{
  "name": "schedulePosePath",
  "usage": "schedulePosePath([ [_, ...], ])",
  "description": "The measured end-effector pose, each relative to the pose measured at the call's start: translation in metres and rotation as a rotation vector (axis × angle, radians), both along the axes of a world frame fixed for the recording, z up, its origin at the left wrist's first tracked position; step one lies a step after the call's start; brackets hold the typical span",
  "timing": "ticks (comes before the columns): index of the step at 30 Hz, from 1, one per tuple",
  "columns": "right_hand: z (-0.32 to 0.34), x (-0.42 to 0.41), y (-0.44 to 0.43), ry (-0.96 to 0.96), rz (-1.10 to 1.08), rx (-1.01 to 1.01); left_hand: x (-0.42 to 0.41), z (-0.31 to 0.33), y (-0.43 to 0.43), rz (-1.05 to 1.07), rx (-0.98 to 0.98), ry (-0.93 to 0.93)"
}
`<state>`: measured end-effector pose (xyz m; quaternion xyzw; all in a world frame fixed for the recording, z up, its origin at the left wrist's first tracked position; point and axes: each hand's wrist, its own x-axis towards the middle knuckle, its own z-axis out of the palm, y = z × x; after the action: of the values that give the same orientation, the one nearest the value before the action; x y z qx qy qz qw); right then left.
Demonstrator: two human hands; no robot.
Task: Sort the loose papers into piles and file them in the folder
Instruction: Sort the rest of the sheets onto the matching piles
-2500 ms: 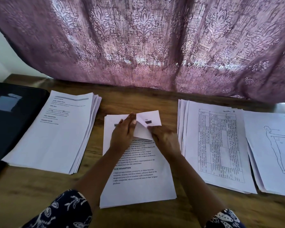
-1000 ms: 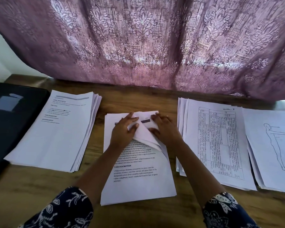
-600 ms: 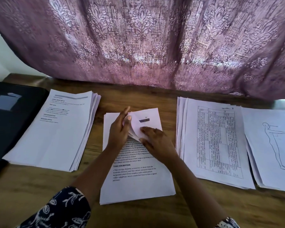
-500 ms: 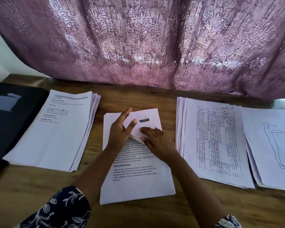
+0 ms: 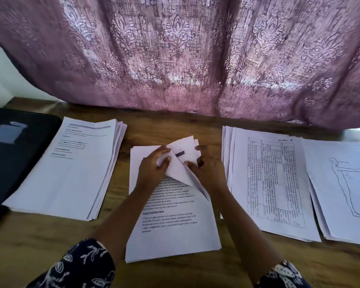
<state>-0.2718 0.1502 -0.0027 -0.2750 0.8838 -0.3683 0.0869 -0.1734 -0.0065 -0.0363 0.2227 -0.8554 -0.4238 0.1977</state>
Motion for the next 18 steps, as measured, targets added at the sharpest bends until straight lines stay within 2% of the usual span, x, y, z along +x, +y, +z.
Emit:
schedulePosePath([
  [2,0.001,0.015,0.005,0.006,0.118,-0.052,0.002,0.006,0.003,-0.002,0.097,0.04],
  [4,-0.007,0.024,0.01,0.138,0.326,0.057,0.003,0.006,0.005,-0.008,0.156,0.104],
  [6,-0.016,0.024,0.012,0.245,0.415,0.117,0.001,0.004,0.003,-0.012,0.143,0.07],
  [8,-0.016,0.019,0.012,0.161,0.361,0.045,-0.001,-0.004,-0.001,-0.016,0.039,0.016],
  [10,-0.011,0.006,0.008,0.09,0.272,-0.014,-0.001,-0.008,-0.003,-0.039,-0.024,0.037],
  [11,-0.011,-0.004,0.006,0.11,0.244,0.01,-0.001,-0.01,-0.004,-0.051,-0.033,0.054],
  [14,-0.014,-0.024,0.002,0.177,0.282,0.289,-0.001,-0.013,-0.006,-0.05,-0.039,0.048],
  [18,-0.015,-0.024,0.003,0.282,0.288,0.353,-0.002,-0.011,-0.005,-0.032,-0.037,0.014],
])
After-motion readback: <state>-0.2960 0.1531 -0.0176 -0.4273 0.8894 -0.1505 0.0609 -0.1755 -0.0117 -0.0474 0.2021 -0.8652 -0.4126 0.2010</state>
